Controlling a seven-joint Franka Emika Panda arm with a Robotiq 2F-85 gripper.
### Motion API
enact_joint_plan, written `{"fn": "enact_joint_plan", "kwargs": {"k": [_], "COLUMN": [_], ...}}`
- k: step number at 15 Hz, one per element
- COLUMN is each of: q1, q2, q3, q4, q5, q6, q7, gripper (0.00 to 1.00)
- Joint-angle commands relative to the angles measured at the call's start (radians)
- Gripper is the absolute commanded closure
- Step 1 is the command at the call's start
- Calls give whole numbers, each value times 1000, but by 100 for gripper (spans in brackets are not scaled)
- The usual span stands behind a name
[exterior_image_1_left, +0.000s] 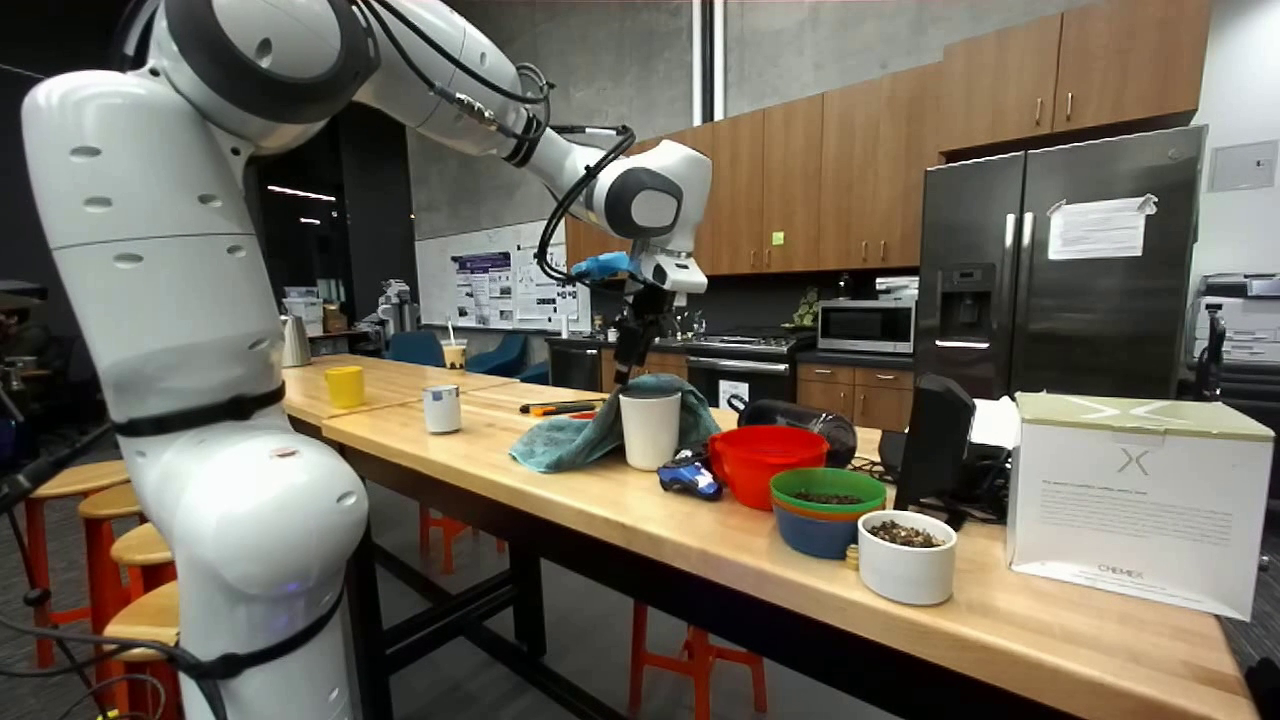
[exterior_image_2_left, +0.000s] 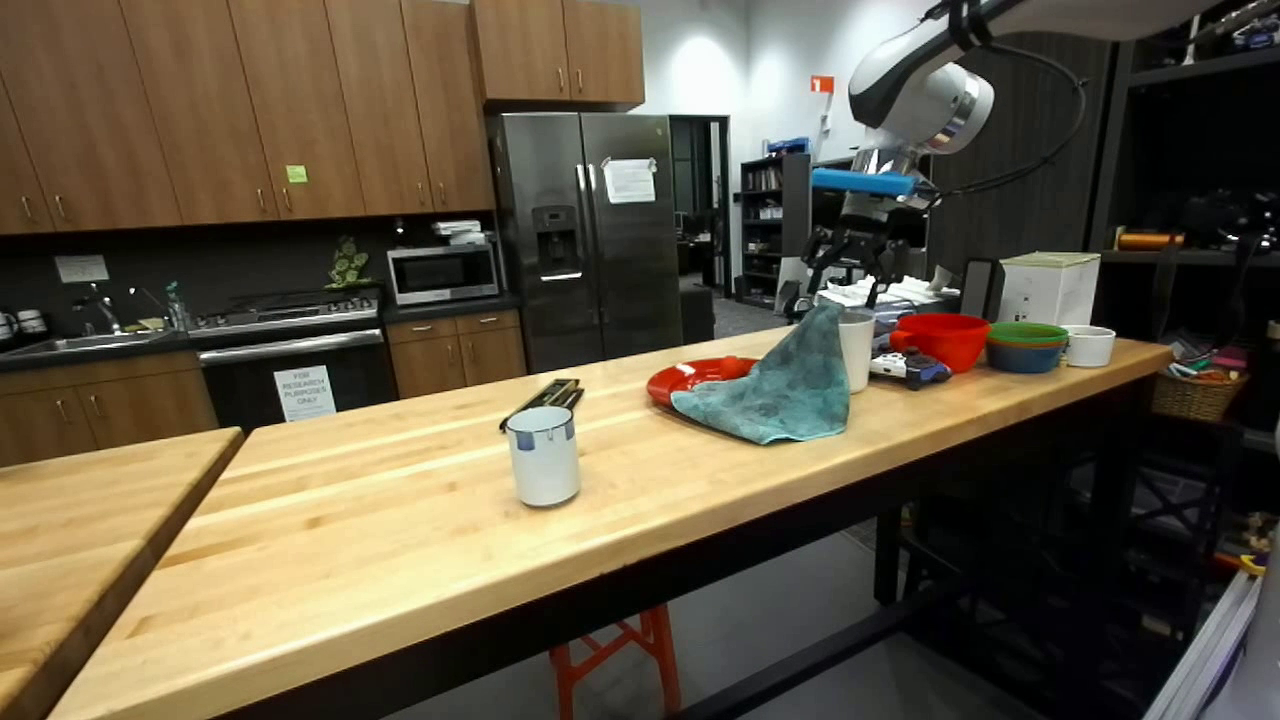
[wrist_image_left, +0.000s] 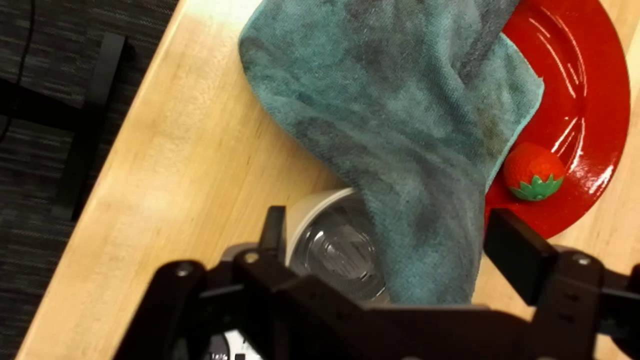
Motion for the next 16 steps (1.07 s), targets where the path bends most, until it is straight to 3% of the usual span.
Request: {"fn": "enact_joint_plan", "kwargs": {"k": [1, 10, 16], "q1": [3, -4, -17], "q2": [17, 27, 31], "q3": [-1, -26, -34], "q4": [22, 36, 49], "q5": [39, 167, 174], "q6": [-18, -96, -102], "q7": [-18, -41, -43], "gripper": [0, 0, 0]}}
